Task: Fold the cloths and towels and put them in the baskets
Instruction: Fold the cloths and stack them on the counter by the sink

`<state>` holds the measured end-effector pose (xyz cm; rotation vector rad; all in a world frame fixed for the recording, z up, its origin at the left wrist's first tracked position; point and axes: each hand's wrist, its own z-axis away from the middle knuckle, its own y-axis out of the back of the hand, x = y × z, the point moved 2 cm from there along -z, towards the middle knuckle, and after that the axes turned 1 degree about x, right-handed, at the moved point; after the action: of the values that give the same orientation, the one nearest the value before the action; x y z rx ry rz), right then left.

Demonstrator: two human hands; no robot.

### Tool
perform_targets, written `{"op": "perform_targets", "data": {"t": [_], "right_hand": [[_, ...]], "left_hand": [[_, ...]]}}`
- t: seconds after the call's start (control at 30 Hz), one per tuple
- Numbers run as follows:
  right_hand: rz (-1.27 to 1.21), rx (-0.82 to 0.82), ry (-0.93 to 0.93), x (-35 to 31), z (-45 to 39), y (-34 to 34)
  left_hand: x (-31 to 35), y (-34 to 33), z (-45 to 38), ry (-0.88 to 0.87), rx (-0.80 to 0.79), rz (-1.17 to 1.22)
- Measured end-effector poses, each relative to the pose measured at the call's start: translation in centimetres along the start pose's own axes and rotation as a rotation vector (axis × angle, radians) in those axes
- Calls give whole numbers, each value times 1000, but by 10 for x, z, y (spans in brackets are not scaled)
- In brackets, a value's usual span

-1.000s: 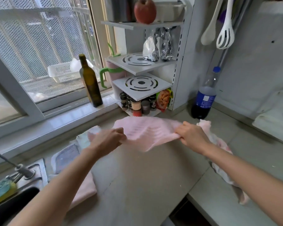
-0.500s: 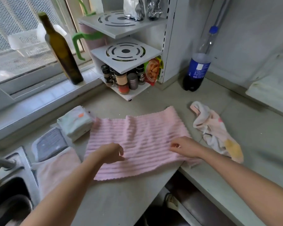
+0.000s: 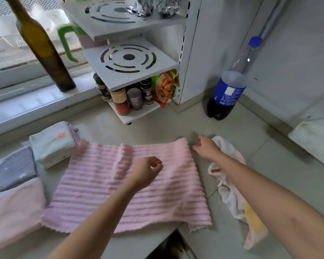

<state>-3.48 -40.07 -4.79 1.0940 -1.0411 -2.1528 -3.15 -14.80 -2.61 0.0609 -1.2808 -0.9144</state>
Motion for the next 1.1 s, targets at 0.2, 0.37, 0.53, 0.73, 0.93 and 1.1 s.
{"op": "perform_targets", "data": {"t": [0.2, 0.37, 0.53, 0.73, 0.93, 1.1], "right_hand": [[-487, -16, 98, -25, 14, -34], [-352, -373, 516, -66, 70, -41], [-569, -94, 358, -61, 59, -26], [-151, -131, 91, -36, 16, -39], [-344, -196, 196, -47, 43, -52], [-313, -88, 373, -59, 69, -50]], "left_hand": [[2, -14, 0, 401, 31, 837], [-4, -15, -9, 512, 117, 977], [-24, -3, -10, 507, 165, 1000], [-18, -4, -14, 525, 170, 902], [-9, -26, -18, 543, 199, 755], [-9, -26, -16, 469, 160, 777]]}}
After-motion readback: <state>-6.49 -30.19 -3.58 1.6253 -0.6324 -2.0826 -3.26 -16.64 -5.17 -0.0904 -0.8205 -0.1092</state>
